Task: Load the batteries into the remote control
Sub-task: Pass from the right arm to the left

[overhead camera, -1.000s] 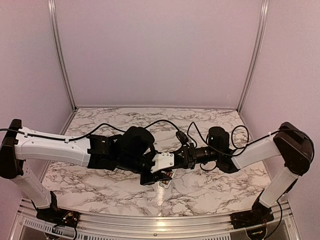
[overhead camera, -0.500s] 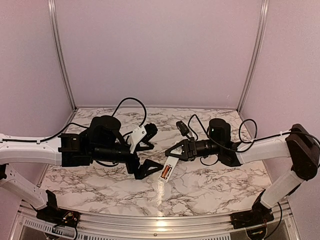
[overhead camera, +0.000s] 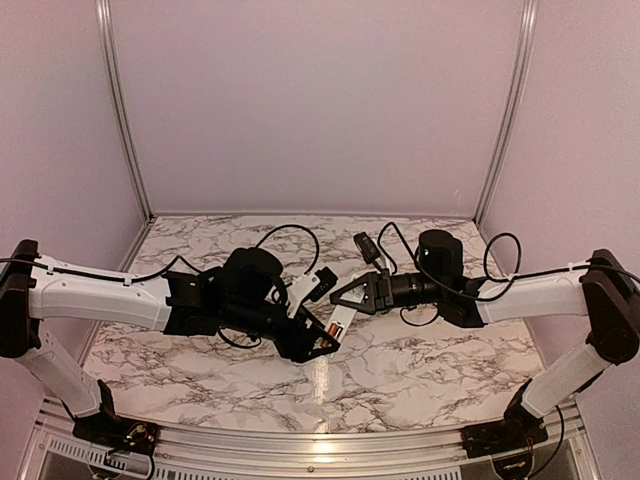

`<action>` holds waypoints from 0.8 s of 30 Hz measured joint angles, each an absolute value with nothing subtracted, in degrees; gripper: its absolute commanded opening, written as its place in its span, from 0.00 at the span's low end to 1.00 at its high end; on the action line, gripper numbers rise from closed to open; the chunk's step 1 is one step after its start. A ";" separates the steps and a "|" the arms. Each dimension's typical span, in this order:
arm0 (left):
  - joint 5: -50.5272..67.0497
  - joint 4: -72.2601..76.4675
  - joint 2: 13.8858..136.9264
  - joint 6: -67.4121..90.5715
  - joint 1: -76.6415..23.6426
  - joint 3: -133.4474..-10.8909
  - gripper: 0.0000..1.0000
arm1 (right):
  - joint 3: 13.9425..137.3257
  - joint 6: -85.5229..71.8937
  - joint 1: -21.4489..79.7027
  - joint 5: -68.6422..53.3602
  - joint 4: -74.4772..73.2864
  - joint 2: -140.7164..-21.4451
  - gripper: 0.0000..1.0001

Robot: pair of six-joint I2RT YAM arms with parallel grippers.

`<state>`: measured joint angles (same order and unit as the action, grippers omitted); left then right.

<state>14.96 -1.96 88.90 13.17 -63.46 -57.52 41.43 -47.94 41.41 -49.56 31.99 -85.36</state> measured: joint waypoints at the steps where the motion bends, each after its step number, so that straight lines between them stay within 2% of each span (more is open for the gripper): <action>1: 14.92 -1.93 89.19 13.74 -63.37 -57.71 0.51 | 41.43 -47.86 41.41 -49.43 31.97 -85.36 0.00; 4: 15.11 -1.76 89.67 15.25 -63.16 -58.00 0.44 | 41.43 -47.35 41.34 -48.77 31.77 -85.36 0.00; 6: 15.35 -1.50 89.84 16.10 -63.05 -58.02 0.45 | 41.43 -46.96 41.28 -48.29 31.62 -85.25 0.00; 10: 15.57 -1.39 89.86 16.71 -62.61 -58.02 0.71 | 41.43 -46.65 41.25 -48.03 31.57 -85.17 0.00; 12: 15.51 -1.06 89.86 17.04 -62.15 -57.95 0.79 | 41.43 -46.61 41.25 -48.07 31.29 -85.14 0.00; 18: 12.75 0.25 86.65 16.99 -61.21 -55.05 0.86 | 41.43 -46.39 40.71 -47.18 29.06 -84.86 0.00; 24: 7.16 0.43 83.79 16.97 -61.80 -54.41 0.88 | 41.39 -46.50 39.62 -43.79 27.33 -83.88 0.00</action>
<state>7.16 0.43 83.79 16.97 -61.80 -54.41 41.39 -46.50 39.62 -43.79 27.33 -83.88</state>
